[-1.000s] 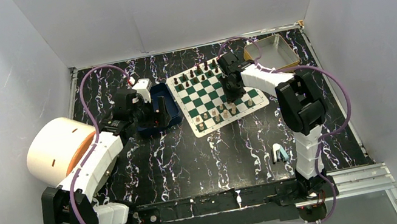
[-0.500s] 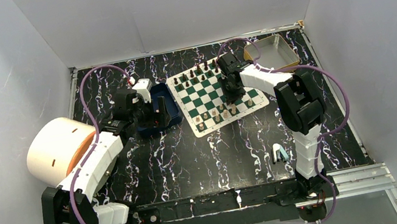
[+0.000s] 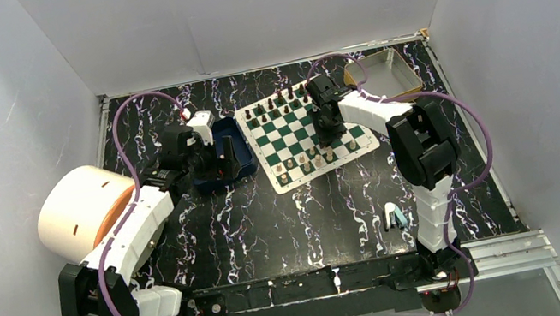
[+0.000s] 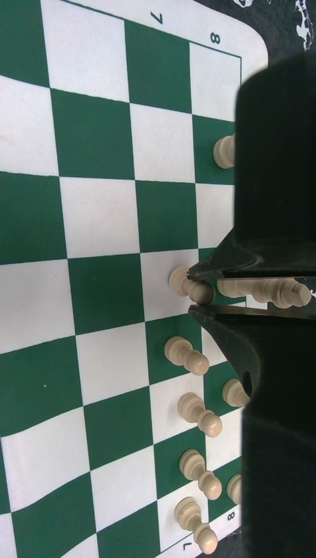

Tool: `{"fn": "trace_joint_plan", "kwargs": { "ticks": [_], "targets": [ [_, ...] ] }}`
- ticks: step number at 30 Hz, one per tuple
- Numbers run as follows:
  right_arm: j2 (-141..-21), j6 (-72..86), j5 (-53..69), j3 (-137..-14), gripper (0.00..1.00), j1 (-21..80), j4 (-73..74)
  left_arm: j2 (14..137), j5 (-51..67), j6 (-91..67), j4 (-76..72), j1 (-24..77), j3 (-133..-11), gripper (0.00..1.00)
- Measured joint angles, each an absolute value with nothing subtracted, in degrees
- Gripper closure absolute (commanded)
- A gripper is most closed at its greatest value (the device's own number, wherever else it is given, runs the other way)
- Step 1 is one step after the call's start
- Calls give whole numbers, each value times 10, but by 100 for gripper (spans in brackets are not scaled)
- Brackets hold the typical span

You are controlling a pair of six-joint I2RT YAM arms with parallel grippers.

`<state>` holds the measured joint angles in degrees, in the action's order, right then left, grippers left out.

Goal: Set up the chess pieces on the board
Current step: Place the chess piece on the chessboard.

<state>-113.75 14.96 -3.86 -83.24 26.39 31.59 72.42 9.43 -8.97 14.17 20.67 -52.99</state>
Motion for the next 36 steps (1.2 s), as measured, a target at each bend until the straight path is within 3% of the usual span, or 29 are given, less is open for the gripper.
{"fn": "trace_joint_plan", "kwargs": {
  "ticks": [17,29,36],
  "targets": [
    [-1140,150,-24,-840,75,264,316,724,95,-90,142,207,-530,12],
    [-1150,150,-28,-846,65,264,320,724,94,-90,142,207,-530,12],
    [-1151,149,-29,-872,56,264,334,724,69,-90,142,207,-530,6]
  ]
}}
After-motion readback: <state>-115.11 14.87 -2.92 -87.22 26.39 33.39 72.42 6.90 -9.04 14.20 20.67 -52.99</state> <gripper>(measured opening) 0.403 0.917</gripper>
